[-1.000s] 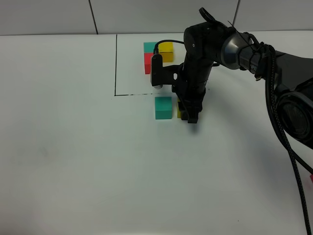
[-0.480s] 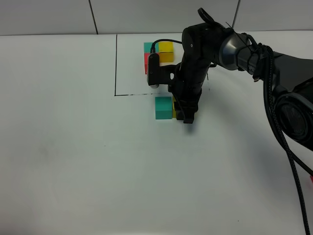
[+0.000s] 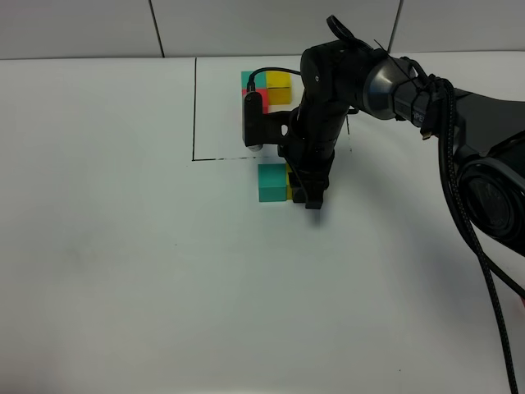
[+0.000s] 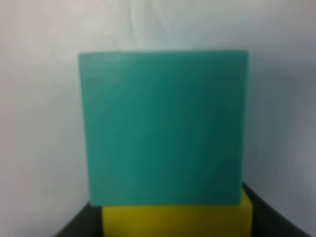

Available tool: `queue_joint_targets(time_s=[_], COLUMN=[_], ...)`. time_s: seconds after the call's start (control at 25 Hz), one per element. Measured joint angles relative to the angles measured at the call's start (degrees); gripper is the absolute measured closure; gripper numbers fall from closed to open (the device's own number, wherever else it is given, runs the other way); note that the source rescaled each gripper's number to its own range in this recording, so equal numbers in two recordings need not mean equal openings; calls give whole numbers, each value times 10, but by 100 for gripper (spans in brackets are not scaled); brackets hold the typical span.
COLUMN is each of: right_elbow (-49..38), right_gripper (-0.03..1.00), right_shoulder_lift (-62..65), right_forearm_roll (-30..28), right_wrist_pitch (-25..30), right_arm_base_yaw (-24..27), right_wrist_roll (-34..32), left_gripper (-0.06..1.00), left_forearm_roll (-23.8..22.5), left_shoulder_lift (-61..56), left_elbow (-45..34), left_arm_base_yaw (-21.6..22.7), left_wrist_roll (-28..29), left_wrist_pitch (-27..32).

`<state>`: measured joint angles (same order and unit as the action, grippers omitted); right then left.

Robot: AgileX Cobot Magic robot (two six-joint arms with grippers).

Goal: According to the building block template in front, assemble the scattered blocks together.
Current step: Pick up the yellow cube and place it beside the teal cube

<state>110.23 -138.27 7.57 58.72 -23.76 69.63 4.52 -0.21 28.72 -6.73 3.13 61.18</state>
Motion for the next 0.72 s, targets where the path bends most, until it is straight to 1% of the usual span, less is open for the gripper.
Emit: queue_joint_targets(time_s=[0.6,0.64,0.68,0.72], right_elbow=[0,0,0,0], right_gripper=[95,92,85,77], right_shoulder_lift=[0,0,0,0], right_forearm_roll=[2,2,2,1], right_wrist_pitch=[0,0,0,-2], right_arm_base_yaw=[1,1,1,1], right_wrist_roll=[7,7,8,8], left_gripper=[20,20,20,20], left_forearm_roll=[0,0,0,0], left_shoulder_lift=[0,0,0,0], left_elbow=[0,0,0,0], left_arm_base_yaw=[0,0,0,0], left_wrist_roll=[1,1,1,1], left_wrist_pitch=[0,0,0,0])
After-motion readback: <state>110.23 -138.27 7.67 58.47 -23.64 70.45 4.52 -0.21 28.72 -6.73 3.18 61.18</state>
